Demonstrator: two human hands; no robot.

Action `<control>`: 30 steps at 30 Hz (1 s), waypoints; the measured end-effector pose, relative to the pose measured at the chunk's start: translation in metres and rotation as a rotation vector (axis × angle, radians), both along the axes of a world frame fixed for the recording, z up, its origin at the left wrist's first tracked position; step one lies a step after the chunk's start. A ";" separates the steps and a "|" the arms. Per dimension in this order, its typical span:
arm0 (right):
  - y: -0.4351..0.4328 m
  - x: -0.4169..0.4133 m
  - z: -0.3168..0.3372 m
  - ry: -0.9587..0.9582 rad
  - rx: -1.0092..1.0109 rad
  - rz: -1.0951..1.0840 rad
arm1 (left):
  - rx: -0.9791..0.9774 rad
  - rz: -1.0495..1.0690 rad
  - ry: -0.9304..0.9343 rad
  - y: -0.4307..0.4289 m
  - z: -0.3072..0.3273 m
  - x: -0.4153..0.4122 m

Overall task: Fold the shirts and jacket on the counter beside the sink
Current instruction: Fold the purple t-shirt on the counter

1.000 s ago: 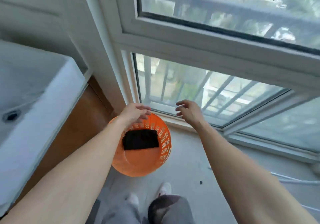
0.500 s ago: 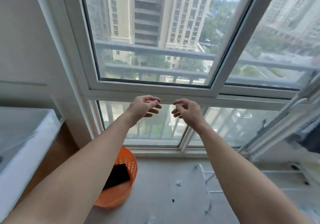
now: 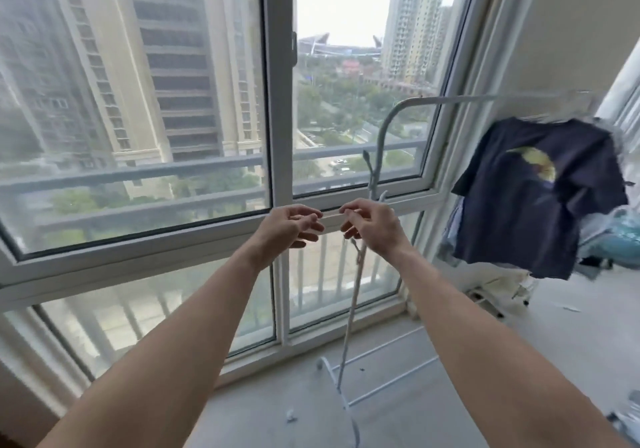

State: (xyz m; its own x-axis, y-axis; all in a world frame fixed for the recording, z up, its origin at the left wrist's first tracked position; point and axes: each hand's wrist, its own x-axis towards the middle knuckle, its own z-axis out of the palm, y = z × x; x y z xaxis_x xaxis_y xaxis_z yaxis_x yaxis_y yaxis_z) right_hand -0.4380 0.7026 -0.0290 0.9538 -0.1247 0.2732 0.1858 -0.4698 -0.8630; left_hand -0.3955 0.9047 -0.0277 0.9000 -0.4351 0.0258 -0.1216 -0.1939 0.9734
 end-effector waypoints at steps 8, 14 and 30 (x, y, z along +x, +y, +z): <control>-0.223 -0.035 0.010 -0.007 -0.031 -0.154 | -0.101 -0.125 0.013 -0.239 0.009 -0.004; -0.361 -0.029 -0.008 -0.018 -0.034 -0.276 | -0.096 -0.193 0.031 -0.378 0.000 0.027; -0.713 0.147 0.038 -0.012 -0.093 -0.516 | -0.014 -0.305 -0.037 -0.752 0.004 0.249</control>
